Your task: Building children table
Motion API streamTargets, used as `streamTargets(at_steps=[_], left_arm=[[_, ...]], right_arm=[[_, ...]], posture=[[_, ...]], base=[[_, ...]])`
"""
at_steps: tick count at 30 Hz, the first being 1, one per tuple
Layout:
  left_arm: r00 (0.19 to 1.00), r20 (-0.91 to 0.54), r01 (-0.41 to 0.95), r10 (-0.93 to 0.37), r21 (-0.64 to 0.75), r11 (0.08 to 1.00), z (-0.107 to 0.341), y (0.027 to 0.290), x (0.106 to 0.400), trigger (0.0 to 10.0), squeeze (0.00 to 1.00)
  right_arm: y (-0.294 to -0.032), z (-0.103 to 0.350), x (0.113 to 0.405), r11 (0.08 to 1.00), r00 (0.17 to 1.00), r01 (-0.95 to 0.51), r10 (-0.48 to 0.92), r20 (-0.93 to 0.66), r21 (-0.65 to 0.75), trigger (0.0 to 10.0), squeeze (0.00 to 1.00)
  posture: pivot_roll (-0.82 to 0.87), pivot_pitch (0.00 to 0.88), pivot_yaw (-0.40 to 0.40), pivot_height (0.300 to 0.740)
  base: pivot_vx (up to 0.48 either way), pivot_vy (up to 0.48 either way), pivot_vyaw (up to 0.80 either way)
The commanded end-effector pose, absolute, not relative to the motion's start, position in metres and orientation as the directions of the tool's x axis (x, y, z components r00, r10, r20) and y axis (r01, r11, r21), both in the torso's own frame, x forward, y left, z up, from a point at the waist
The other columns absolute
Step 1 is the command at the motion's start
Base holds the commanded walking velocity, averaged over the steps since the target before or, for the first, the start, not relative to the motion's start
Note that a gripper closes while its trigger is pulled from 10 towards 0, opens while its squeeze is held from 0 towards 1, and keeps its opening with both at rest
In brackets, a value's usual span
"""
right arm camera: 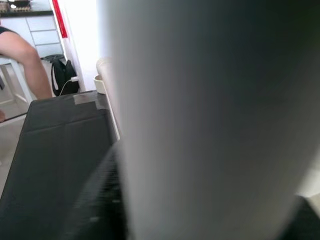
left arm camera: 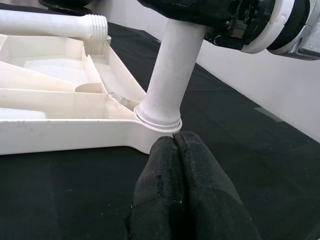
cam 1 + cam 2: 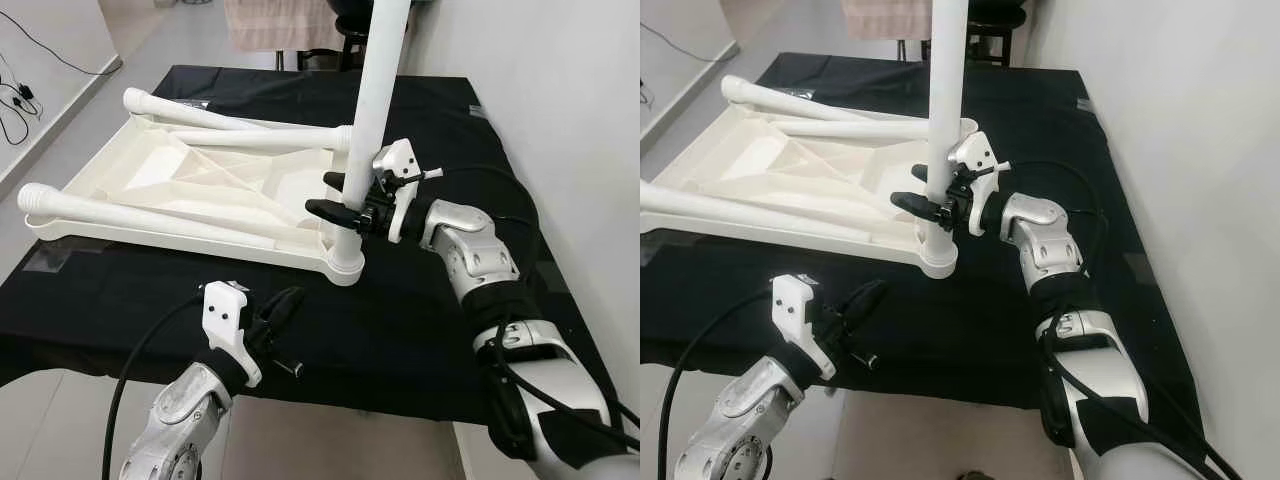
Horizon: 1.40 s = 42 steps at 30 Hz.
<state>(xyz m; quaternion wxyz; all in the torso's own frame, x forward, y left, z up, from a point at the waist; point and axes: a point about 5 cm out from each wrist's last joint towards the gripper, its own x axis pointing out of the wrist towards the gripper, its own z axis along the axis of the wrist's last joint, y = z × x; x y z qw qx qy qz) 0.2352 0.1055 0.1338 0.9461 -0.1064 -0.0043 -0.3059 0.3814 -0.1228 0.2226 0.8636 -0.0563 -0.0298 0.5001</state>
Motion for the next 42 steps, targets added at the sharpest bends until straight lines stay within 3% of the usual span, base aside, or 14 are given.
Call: streamTargets(at_steps=[1, 5, 13, 16, 17, 19, 22, 28, 29, 31, 36, 37, 38, 42], left_arm=[[0.815, 0.059, 0.575, -0.576, -0.206, 0.792, 0.130, 0.105, 0.234, 10.0, 0.00], [0.815, 0.059, 0.575, -0.577, -0.207, 0.791, 0.131, 0.106, 0.234, 10.0, 0.00], [0.815, 0.063, 0.576, -0.576, -0.208, 0.791, 0.133, 0.108, 0.234, 10.0, 0.00], [0.813, 0.062, 0.577, -0.578, -0.211, 0.789, 0.133, 0.110, 0.233, 10.0, 0.00], [0.812, 0.061, 0.578, -0.580, -0.211, 0.788, 0.133, 0.111, 0.233, 10.0, 0.00], [0.812, 0.059, 0.579, -0.581, -0.210, 0.788, 0.133, 0.111, 0.233, 10.0, 0.00], [0.812, 0.054, 0.579, -0.581, -0.203, 0.790, 0.133, 0.112, 0.233, 10.0, 0.00], [0.817, 0.057, 0.572, -0.574, -0.199, 0.795, 0.133, 0.111, 0.234, 10.0, 0.00], [0.819, 0.058, 0.570, -0.571, -0.197, 0.798, 0.133, 0.111, 0.234, 10.0, 0.00], [0.820, 0.059, 0.568, -0.569, -0.196, 0.799, 0.133, 0.111, 0.235, 10.0, 0.00], [0.821, 0.060, 0.568, -0.568, -0.197, 0.799, 0.133, 0.110, 0.235, 10.0, 0.00], [0.820, 0.060, 0.569, -0.569, -0.199, 0.798, 0.133, 0.110, 0.235, 10.0, 0.00], [0.818, 0.061, 0.572, -0.572, -0.204, 0.795, 0.133, 0.108, 0.235, 10.0, 0.00], [0.817, 0.062, 0.573, -0.573, -0.205, 0.794, 0.133, 0.108, 0.235, 10.0, 0.00]], right_arm=[[-0.118, 0.224, 0.381, 0.465, 0.468, -0.876, 0.884, 0.001, -0.128, 0.0, 0.00], [-0.126, 0.222, 0.384, 0.485, 0.488, -0.865, 0.873, 0.006, -0.127, 0.0, 0.00], [-0.145, 0.190, 0.375, 0.672, 0.679, -0.733, 0.733, -0.047, -0.105, 0.0, 0.00], [-0.134, 0.163, 0.362, 0.778, 0.780, -0.624, 0.612, -0.132, -0.075, 0.0, 0.00], [-0.124, 0.144, 0.348, 0.880, 0.870, -0.474, 0.465, -0.163, -0.019, 0.0, 0.00], [-0.113, 0.133, 0.334, 0.932, 0.913, -0.361, 0.362, -0.187, 0.041, 0.0, 0.00], [-0.095, 0.127, 0.322, 0.945, 0.925, -0.322, 0.326, -0.195, 0.054, 0.0, 0.00], [-0.097, 0.148, 0.352, 0.946, 0.936, -0.325, 0.321, -0.142, -0.003, 0.0, 0.00], [-0.098, 0.152, 0.353, 0.951, 0.943, -0.309, 0.303, -0.139, -0.017, 9.3, 0.00], [-0.099, 0.155, 0.354, 0.954, 0.947, -0.298, 0.292, -0.137, -0.023, 10.0, 0.00], [-0.101, 0.162, 0.354, 0.956, 0.950, -0.292, 0.290, -0.116, -0.001, 10.0, 0.00], [-0.101, 0.167, 0.351, 0.958, 0.952, -0.287, 0.286, -0.106, 0.004, 10.0, 0.71], [-0.108, 0.173, 0.352, 0.966, 0.963, -0.256, 0.254, -0.093, -0.017, 10.0, 1.00], [-0.114, 0.175, 0.357, 0.968, 0.965, -0.251, 0.249, -0.086, -0.016, 10.0, 1.00]], posture=[[0.06, 0.100, -0.041, 0.740], [0.05, 0.107, -0.037, 0.740], [0.04, 0.126, -0.031, 0.740], [0.03, 0.129, -0.022, 0.740], [0.04, 0.138, -0.021, 0.740], [0.06, 0.145, -0.018, 0.740], [0.05, 0.131, -0.014, 0.740], [0.06, 0.131, -0.034, 0.740], [0.06, 0.131, -0.034, 0.740], [0.06, 0.127, -0.038, 0.740], [0.06, 0.128, -0.038, 0.740], [0.05, 0.125, -0.037, 0.740], [0.05, 0.126, -0.039, 0.740], [0.05, 0.126, -0.040, 0.740]], base=[[0.000, 0.000, 0.00], [0.000, 0.000, 0.00], [0.000, 0.000, 0.00], [0.000, 0.000, 0.00], [0.000, 0.000, 0.00], [0.000, 0.000, 0.00], [0.000, 0.000, 0.00], [0.000, 0.000, 0.00], [0.000, 0.000, 0.00], [0.000, 0.000, 0.00], [0.000, 0.000, 0.00], [0.000, 0.000, 0.00], [0.000, 0.000, 0.00], [0.000, 0.000, 0.00]])
